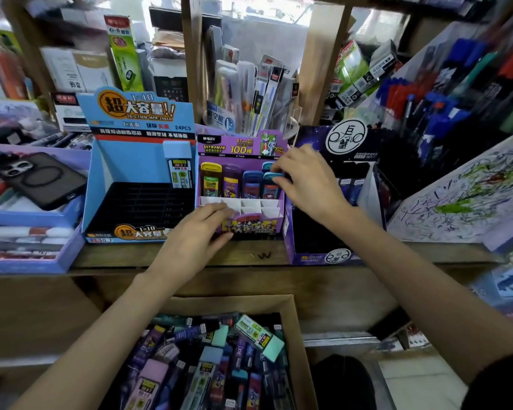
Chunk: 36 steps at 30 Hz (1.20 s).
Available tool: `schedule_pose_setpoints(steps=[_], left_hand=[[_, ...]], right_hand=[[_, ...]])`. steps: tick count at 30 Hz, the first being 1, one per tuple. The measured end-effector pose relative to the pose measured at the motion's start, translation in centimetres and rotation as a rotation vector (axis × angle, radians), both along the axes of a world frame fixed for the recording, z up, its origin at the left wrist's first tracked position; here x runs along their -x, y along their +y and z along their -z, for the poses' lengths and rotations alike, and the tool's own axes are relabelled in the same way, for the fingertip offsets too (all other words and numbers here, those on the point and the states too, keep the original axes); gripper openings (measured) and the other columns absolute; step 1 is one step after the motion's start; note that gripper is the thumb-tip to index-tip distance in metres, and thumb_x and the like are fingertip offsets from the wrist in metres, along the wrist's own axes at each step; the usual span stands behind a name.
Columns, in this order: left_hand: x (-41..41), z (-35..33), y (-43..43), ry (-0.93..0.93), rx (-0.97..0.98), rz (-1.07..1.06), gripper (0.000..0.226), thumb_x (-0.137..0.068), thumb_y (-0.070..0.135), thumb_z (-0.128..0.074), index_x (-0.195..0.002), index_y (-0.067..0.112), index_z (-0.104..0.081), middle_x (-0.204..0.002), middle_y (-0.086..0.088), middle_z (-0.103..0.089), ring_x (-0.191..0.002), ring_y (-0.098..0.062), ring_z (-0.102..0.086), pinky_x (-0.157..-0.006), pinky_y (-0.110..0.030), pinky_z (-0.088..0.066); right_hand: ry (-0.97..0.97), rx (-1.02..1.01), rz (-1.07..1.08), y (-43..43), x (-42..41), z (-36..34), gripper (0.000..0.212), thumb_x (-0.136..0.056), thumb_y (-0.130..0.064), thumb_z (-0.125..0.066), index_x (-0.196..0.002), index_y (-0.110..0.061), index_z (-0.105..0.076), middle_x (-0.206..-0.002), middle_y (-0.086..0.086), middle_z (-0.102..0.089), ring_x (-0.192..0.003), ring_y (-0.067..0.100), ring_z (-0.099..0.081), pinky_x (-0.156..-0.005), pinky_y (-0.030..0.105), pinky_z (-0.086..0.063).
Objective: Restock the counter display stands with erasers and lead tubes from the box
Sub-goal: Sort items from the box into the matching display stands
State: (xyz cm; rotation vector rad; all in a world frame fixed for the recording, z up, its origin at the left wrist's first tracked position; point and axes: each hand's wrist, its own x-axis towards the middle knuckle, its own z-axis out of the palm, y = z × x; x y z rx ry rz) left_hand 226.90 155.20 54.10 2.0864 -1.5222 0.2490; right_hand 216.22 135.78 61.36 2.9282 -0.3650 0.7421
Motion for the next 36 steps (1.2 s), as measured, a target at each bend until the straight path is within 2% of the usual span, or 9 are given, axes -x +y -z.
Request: schedule_pose_setpoints(steps=[3,6,11,17,22,25,27,31,36], left_hand=[[0.9,-0.9,1.5,-0.027,0.055,0.01,0.034,-0.087,0.015,-0.064,-0.12,0.006,-0.061,-0.118,-0.01,-0.061,-0.111,-0.027,-0.058,-0.093,-0.04,-0.048],[2.2,-0.3,4.3,0.069,0.085,0.006,0.024,-0.089,0.019,-0.063,-0.11,0.008,-0.063,-0.106,-0.007,-0.063,-0.096,-0.027,-0.063,-0.078,-0.043,-0.054],[4.1,6.4,8.8,0.332,-0.078,-0.043,0.024,-0.088,0.018,-0.063,-0.111,0.009,-0.063,-0.106,0.001,-0.059,-0.097,-0.02,-0.062,-0.08,-0.034,-0.05],[5.6,16.6,12.4,0.669,-0.333,-0.258,0.024,-0.087,0.016,-0.065,-0.109,0.006,-0.063,-0.111,-0.011,-0.063,-0.105,-0.027,-0.06,-0.087,-0.033,-0.045],[6.4,21.5,14.2,0.641,-0.404,-0.491,0.051,-0.082,0.022,-0.071,-0.128,0.008,-0.053,-0.126,-0.02,-0.047,-0.115,-0.037,-0.046,-0.099,-0.039,-0.034],[6.8,23.0,15.1,0.629,-0.448,-0.607,0.071,-0.082,0.027,-0.07,-0.141,0.003,-0.037,-0.144,-0.027,-0.029,-0.131,-0.044,-0.029,-0.108,-0.047,-0.024],[7.2,23.8,15.5,0.625,-0.544,-0.587,0.08,-0.086,0.033,-0.064,-0.147,0.005,-0.021,-0.154,-0.024,-0.008,-0.139,-0.042,-0.015,-0.111,-0.047,-0.017],[8.0,24.3,15.7,0.56,-0.634,-0.494,0.084,-0.09,0.041,-0.054,-0.15,0.008,-0.006,-0.156,-0.02,0.006,-0.143,-0.036,-0.002,-0.113,-0.044,-0.011],[9.0,23.4,15.8,0.577,-0.603,-0.365,0.072,-0.091,0.035,-0.055,-0.149,0.012,-0.018,-0.157,-0.016,-0.001,-0.144,-0.035,-0.007,-0.115,-0.041,-0.015]], right_hand=[[-0.042,-0.068,-0.071,1.3,1.4,-0.7,0.023,-0.09,-0.018,-0.059,-0.109,-0.007,-0.063,-0.107,0.01,-0.061,-0.101,0.031,-0.05,-0.088,0.037,-0.037],[-0.016,-0.29,-0.155,3.7,3.9,0.3,0.017,-0.089,-0.019,-0.061,-0.103,-0.011,-0.066,-0.096,0.005,-0.067,-0.088,0.021,-0.059,-0.078,0.036,-0.048],[0.23,-0.521,-0.176,7.1,7.2,7.6,0.012,-0.087,-0.017,-0.063,-0.097,-0.015,-0.069,-0.09,-0.002,-0.07,-0.076,0.003,-0.056,-0.07,0.025,-0.049],[0.583,-0.851,0.106,10.5,8.7,20.0,0.016,-0.092,-0.026,-0.058,-0.102,-0.017,-0.067,-0.104,0.001,-0.07,-0.093,0.015,-0.064,-0.079,0.03,-0.051],[0.65,-0.972,0.367,14.3,9.7,26.9,0.02,-0.092,-0.031,-0.057,-0.1,-0.014,-0.063,-0.1,0.004,-0.066,-0.092,0.022,-0.062,-0.078,0.034,-0.052],[0.683,-0.962,0.355,16.6,9.9,29.1,0.049,-0.094,-0.039,-0.051,-0.136,-0.015,-0.043,-0.128,0.009,-0.051,-0.118,0.026,-0.049,-0.094,0.036,-0.045],[0.721,-0.903,0.328,18.0,10.1,30.1,0.061,-0.095,-0.043,-0.046,-0.147,-0.018,-0.025,-0.143,0.012,-0.034,-0.132,0.031,-0.031,-0.104,0.04,-0.037],[0.769,-0.864,0.24,19.9,10.7,31.3,0.064,-0.096,-0.044,-0.043,-0.15,-0.025,-0.014,-0.158,0.008,-0.003,-0.144,0.033,-0.001,-0.114,0.045,-0.022],[0.76,-0.849,0.078,20.0,11.7,31.2,0.061,-0.095,-0.042,-0.045,-0.149,-0.027,-0.02,-0.158,-0.003,-0.01,-0.145,0.029,-0.002,-0.112,0.046,-0.029]])
